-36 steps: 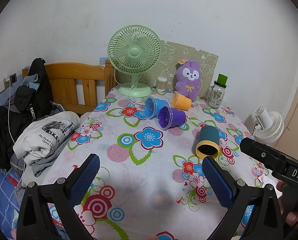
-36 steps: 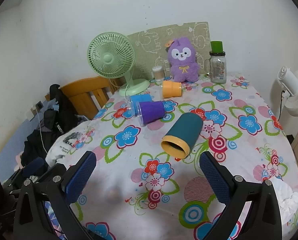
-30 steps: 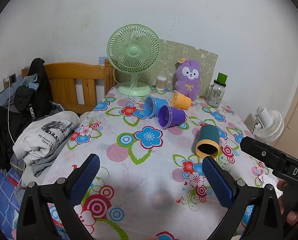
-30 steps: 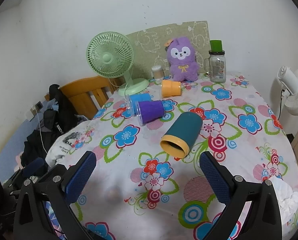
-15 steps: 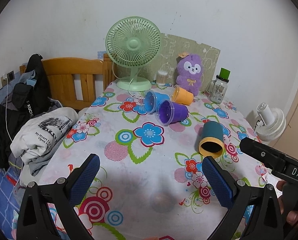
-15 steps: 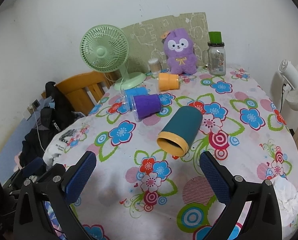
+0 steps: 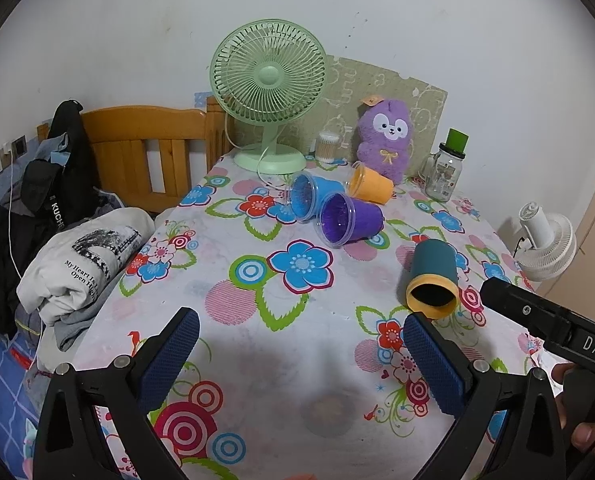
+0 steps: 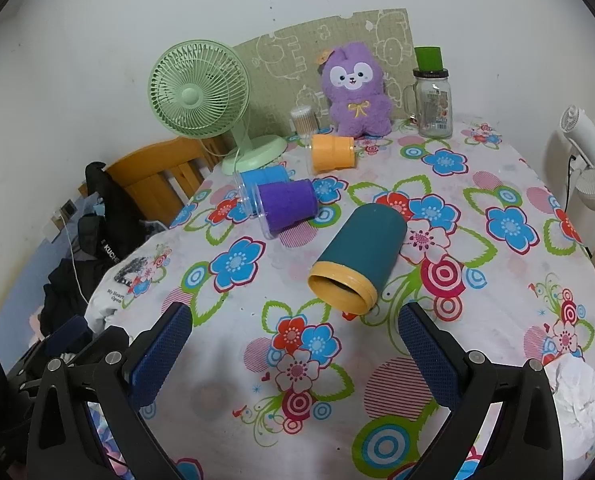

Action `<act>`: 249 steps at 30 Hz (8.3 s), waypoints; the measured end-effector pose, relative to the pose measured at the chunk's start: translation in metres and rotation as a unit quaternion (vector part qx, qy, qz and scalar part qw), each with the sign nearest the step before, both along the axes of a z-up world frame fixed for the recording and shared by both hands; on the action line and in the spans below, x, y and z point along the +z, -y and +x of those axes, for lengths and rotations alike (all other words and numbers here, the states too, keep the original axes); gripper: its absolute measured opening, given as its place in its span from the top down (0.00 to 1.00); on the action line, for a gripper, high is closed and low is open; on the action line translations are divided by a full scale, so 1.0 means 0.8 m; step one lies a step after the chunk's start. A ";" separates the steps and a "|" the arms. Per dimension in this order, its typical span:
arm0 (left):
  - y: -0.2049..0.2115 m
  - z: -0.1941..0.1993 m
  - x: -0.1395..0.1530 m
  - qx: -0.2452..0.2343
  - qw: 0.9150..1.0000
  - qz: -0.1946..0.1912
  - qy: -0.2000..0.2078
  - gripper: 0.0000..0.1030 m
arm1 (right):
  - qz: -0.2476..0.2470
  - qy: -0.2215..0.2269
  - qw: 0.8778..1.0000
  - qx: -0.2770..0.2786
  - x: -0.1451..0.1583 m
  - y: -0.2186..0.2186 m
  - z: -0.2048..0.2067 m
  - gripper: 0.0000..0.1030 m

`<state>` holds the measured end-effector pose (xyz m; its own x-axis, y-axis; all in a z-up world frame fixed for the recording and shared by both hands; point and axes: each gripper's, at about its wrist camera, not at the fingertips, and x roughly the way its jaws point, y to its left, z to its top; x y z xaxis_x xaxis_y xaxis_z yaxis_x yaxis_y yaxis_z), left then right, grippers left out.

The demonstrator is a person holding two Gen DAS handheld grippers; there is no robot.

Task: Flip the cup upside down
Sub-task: 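Move the right tool toward the teal cup lying on its side, then close the right gripper around the teal cup's body, then lift the teal cup with the right gripper toward the left tool, then grasp the teal cup's base with the left gripper while the right gripper holds it, then open the right gripper and hold the teal cup in the left gripper, then lower the teal cup rim-down onto the table with the left gripper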

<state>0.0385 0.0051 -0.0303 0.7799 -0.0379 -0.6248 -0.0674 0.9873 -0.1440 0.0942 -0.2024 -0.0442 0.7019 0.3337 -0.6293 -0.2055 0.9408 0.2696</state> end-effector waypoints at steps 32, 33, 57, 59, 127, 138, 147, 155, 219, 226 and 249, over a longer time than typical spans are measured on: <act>0.059 0.151 -0.057 -0.086 0.993 0.024 -0.076 0.00 | 0.022 -0.162 0.985 -0.054 -0.085 0.035 0.173 0.00; 0.060 0.154 -0.058 -0.087 0.993 0.023 -0.078 0.00 | 0.029 -0.169 0.984 -0.053 -0.089 0.036 0.177 0.00; 0.028 0.129 -0.058 -0.057 0.995 -0.006 -0.081 0.00 | -0.023 -0.135 0.990 0.046 -0.069 -0.027 0.168 0.34; 0.024 0.121 -0.053 -0.053 0.996 -0.009 -0.077 0.00 | -0.019 -0.128 0.990 0.051 -0.060 -0.030 0.160 0.34; 0.086 0.099 -0.034 -0.108 0.984 0.014 -0.142 0.00 | 0.053 -0.163 0.984 0.046 -0.056 0.097 0.001 0.12; 0.110 0.124 -0.079 -0.105 0.971 0.029 -0.213 0.00 | 0.061 -0.171 0.982 0.051 -0.070 0.103 -0.002 0.12; 0.114 0.131 -0.095 -0.100 0.965 0.029 -0.241 0.15 | 0.064 -0.179 0.980 0.058 -0.078 0.095 -0.004 0.12; 0.114 0.126 -0.093 -0.114 0.963 0.008 -0.242 0.30 | 0.063 -0.176 0.980 0.065 -0.073 0.087 -0.004 0.12; 0.062 0.018 0.023 -0.086 0.990 0.010 -0.108 0.34 | 0.008 -0.148 0.980 0.131 -0.054 0.006 -0.025 0.12; 0.061 0.017 0.018 -0.084 0.990 0.008 -0.114 0.34 | 0.009 -0.150 0.980 0.130 -0.056 0.007 -0.025 0.12; 0.055 0.029 -0.012 -0.081 0.986 -0.017 -0.144 0.18 | 0.007 -0.163 0.979 0.119 -0.066 0.014 -0.022 0.12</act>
<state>0.0616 -0.0385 -0.0401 0.5520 -0.1721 -0.8159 0.0489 0.9835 -0.1743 0.0767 -0.2140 -0.0967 0.3653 0.4731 -0.8017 -0.3192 0.8727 0.3695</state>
